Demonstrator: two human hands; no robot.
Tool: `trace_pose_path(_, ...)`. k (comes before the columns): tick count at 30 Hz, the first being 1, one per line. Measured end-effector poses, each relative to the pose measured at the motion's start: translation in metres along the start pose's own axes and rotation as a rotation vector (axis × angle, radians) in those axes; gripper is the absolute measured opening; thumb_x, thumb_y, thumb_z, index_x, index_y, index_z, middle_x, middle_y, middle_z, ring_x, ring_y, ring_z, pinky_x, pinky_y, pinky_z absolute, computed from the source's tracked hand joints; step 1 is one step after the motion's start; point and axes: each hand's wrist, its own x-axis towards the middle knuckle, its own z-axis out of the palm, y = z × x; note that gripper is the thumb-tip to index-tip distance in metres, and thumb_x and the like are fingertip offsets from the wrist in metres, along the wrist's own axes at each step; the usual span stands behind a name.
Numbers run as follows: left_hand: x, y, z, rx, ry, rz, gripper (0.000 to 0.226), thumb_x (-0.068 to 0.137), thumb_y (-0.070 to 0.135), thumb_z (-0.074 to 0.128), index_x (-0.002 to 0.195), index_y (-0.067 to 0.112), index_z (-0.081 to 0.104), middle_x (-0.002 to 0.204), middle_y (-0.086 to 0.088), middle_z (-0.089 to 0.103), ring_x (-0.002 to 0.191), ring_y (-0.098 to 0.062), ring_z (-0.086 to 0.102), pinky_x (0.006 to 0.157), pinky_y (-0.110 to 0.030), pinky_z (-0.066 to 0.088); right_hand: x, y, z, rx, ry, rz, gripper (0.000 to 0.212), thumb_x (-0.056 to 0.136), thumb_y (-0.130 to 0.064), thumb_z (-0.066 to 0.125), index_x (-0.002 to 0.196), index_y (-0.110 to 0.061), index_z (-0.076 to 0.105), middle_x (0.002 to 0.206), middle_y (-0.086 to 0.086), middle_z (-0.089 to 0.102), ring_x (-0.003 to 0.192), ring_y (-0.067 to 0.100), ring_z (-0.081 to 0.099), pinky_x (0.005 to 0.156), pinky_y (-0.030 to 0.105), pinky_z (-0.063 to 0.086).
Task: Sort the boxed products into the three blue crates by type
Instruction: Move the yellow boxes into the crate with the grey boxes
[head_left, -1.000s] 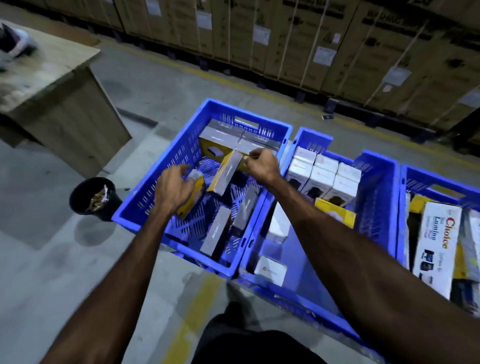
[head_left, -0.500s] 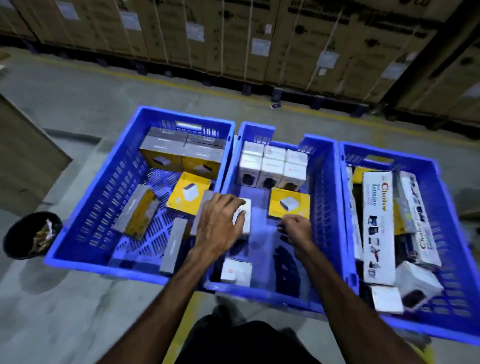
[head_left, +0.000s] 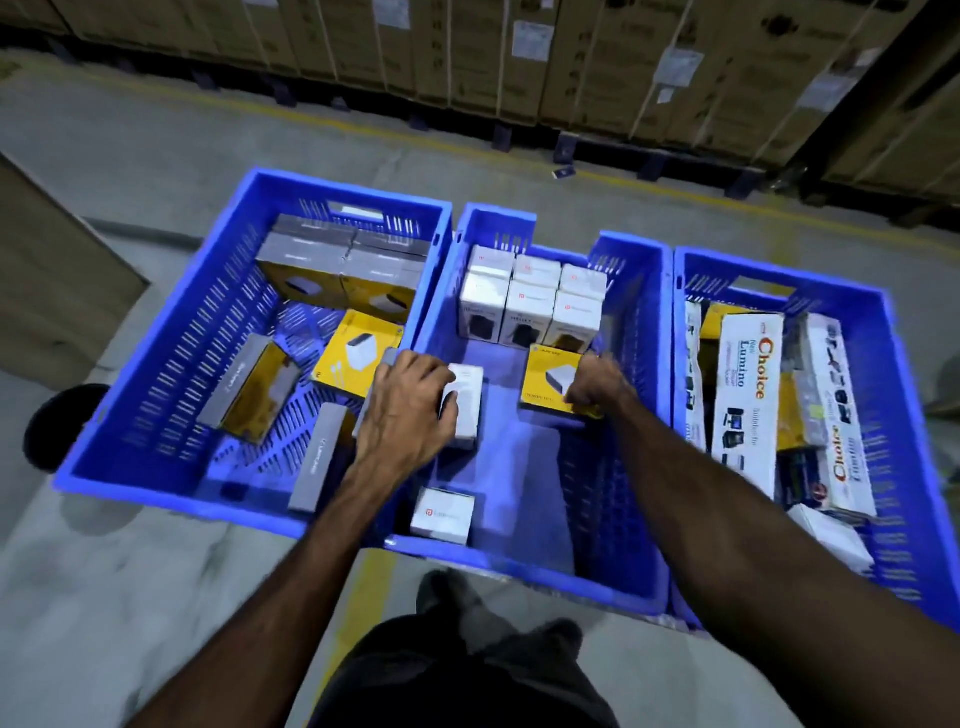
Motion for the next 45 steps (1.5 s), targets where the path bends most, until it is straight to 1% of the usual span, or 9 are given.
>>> trace_pose_path(10,0.001,0.004,-0.005,0.029,-0.032,-0.024,0.015,0.087,0.025,0.067,0.095,0.013,0.071,0.103,-0.001,0.069,0.105,-0.026,0.055,0.085,-0.046,0.045,-0.017,0.006,0.037,-0.133,-0.033,-0.051,0.103,0.067,-0.069,0.084,0.14,-0.008,0.045,0.15,0.022,0.04,0.141,0.041,0.042,0.106,0.051,0.046)
trace_pose_path(15,0.0,0.003,-0.005,0.008,-0.031,-0.02,0.014,0.089,0.024,0.07,0.096,0.012,0.072,0.104,-0.001,0.069,0.105,-0.025,0.056,0.087,-0.045,0.046,-0.052,0.008,0.045,-0.007,0.039,-0.092,0.107,0.059,-0.06,0.094,0.133,-0.006,0.038,0.133,0.021,0.053,0.126,0.042,0.056,0.09,0.051,0.049)
trace_pose_path(19,0.0,0.004,-0.005,-0.017,-0.003,-0.016,0.011,0.088,0.022,0.071,0.094,0.012,0.072,0.102,-0.002,0.069,0.103,-0.027,0.057,0.084,-0.045,0.044,-0.071,0.006,0.035,0.06,0.095,-0.106,0.085,0.064,-0.055,0.092,0.115,-0.015,0.038,0.111,0.017,0.068,0.109,0.038,0.065,0.075,0.044,0.047)
trace_pose_path(22,-0.001,0.002,-0.005,-0.101,0.039,-0.026,0.01,0.089,0.02,0.07,0.094,0.012,0.073,0.101,-0.001,0.069,0.101,-0.026,0.058,0.085,-0.042,0.042,-0.087,0.003,0.024,0.364,0.12,-0.062,0.054,0.079,-0.047,0.083,0.108,-0.023,0.044,0.109,0.009,0.064,0.102,0.03,0.062,0.076,0.038,0.041)
trace_pose_path(26,-0.007,-0.003,-0.012,-0.409,0.127,-0.141,0.006,0.092,0.013,0.071,0.097,0.012,0.075,0.096,0.0,0.072,0.094,-0.02,0.064,0.086,-0.035,0.051,-0.118,-0.016,0.002,0.926,0.251,0.042,0.031,0.089,-0.038,0.075,0.105,-0.023,0.052,0.098,0.011,0.069,0.078,0.025,0.063,0.07,0.04,0.052)
trace_pose_path(30,-0.039,-0.007,-0.031,-0.698,0.242,-0.367,0.01,0.093,0.005,0.073,0.093,0.014,0.077,0.089,0.006,0.074,0.085,-0.007,0.07,0.077,-0.028,0.058,-0.153,-0.06,-0.03,1.259,0.265,-0.139,0.026,0.096,-0.017,0.069,0.111,-0.023,0.05,0.093,0.01,0.065,0.075,0.022,0.064,0.055,0.033,0.052)
trace_pose_path(36,-0.092,-0.039,-0.053,-0.681,0.323,-0.438,0.01,0.094,0.012,0.071,0.09,0.019,0.076,0.086,0.011,0.074,0.082,-0.011,0.071,0.072,-0.033,0.058,-0.166,-0.166,-0.041,1.254,0.045,-0.34,0.036,0.095,-0.02,0.07,0.122,-0.023,0.046,0.094,0.01,0.07,0.073,0.016,0.066,0.057,0.031,0.053)
trace_pose_path(41,-0.102,-0.065,-0.064,-0.614,0.375,-0.496,0.013,0.093,0.004,0.074,0.089,0.016,0.076,0.088,0.009,0.075,0.084,-0.008,0.071,0.074,-0.034,0.058,-0.142,-0.254,-0.026,1.266,-0.16,-0.26,0.03,0.094,-0.02,0.071,0.113,-0.023,0.048,0.106,0.007,0.062,0.08,0.017,0.063,0.055,0.03,0.058)
trace_pose_path(45,-0.11,-0.076,-0.068,-0.617,0.361,-0.523,0.012,0.093,0.003,0.075,0.088,0.015,0.075,0.085,0.009,0.074,0.082,-0.008,0.071,0.073,-0.035,0.058,-0.123,-0.292,-0.007,1.069,-0.203,-0.22,0.035,0.089,-0.011,0.073,0.111,-0.021,0.047,0.11,0.014,0.062,0.078,0.025,0.068,0.064,0.046,0.065)
